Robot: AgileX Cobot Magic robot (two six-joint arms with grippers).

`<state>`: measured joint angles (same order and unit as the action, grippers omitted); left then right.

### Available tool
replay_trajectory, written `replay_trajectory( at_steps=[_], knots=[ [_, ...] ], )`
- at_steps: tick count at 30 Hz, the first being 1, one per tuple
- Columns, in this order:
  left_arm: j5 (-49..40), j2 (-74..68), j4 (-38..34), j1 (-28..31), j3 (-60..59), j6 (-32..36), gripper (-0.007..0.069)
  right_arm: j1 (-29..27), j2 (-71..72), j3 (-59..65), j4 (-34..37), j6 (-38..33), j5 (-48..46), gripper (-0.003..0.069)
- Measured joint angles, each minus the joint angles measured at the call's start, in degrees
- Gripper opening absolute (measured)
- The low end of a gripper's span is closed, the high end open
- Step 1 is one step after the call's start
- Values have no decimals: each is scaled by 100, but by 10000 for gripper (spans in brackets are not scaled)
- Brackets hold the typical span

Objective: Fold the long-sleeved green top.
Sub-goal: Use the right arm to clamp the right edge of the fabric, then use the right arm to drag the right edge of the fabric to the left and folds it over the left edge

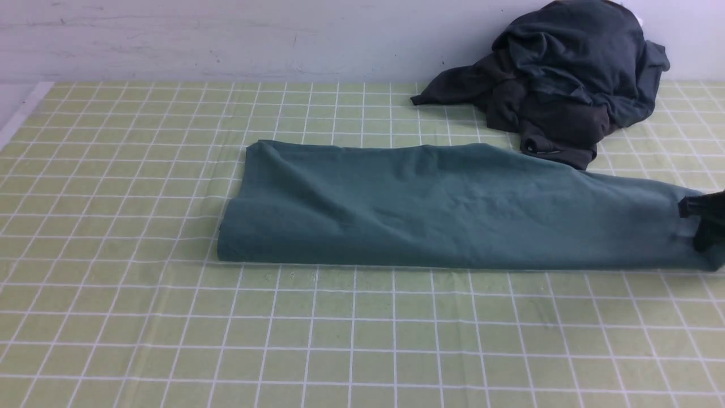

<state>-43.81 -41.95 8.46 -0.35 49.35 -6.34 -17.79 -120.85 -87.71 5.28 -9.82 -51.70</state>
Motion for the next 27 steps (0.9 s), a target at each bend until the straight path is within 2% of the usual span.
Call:
replay_trajectory(
  at_steps=[1, 3, 5, 8, 11, 14, 15, 18, 19, 21, 22, 23, 24, 25, 26, 27],
  knots=[
    [-118, -1, 7, 0, -171, -32, -4, 0, 67, -122, -109, -81, -240, 49],
    [-308, -34, 7, 0, -450, -64, -4, 0, 217, -330, -279, -160, -538, 27],
    [-443, -68, 7, 0, -848, -93, -4, 0, 517, -816, -446, -173, -1002, 24],
    [-388, -98, -14, 0, -1234, -136, -4, 19, 777, -1223, -309, -98, -1311, 24],
    [358, -104, -108, 0, -1831, -264, -4, 301, 1050, -1912, 734, -41, -1681, 24],
    [873, -104, -437, 0, -2011, -409, -4, 925, 1081, -2295, 1768, -313, -1692, 24],
    [988, -104, -622, 0, -2032, -417, -4, 1355, 1081, -2373, 2215, -498, -1566, 24],
    [1110, -104, -846, 0, -2032, -386, -4, 2270, 982, -2403, 2943, -885, -1144, 24],
    [1109, -104, -846, 0, -2032, -386, -4, 2413, 954, -2403, 2996, -917, -1053, 24],
    [1109, -104, -950, 0, -2032, -369, -4, 3288, 709, -2409, 3615, -1416, -408, 23],
    [1109, -104, -950, 0, -2032, -369, -4, 3412, 658, -2414, 3650, -1453, -302, 23],
    [1103, -104, -979, 0, -2032, -369, -4, 3872, 408, -2433, 3881, -1713, 118, 23],
    [1103, -104, -986, 0, -2032, -369, -4, 3925, 372, -2432, 3900, -1713, 172, 23],
    [1090, -104, -1019, 0, -2032, -365, -4, 4312, 43, -2446, 4014, -1830, 571, 25],
    [1090, -104, -1026, 0, -2032, -365, -4, 4357, 43, -2446, 4023, -1833, 620, 26],
    [1060, -104, -1045, 0, -2032, -358, -4, 4633, -223, -2446, 4049, -1872, 950, 36]
  ],
)
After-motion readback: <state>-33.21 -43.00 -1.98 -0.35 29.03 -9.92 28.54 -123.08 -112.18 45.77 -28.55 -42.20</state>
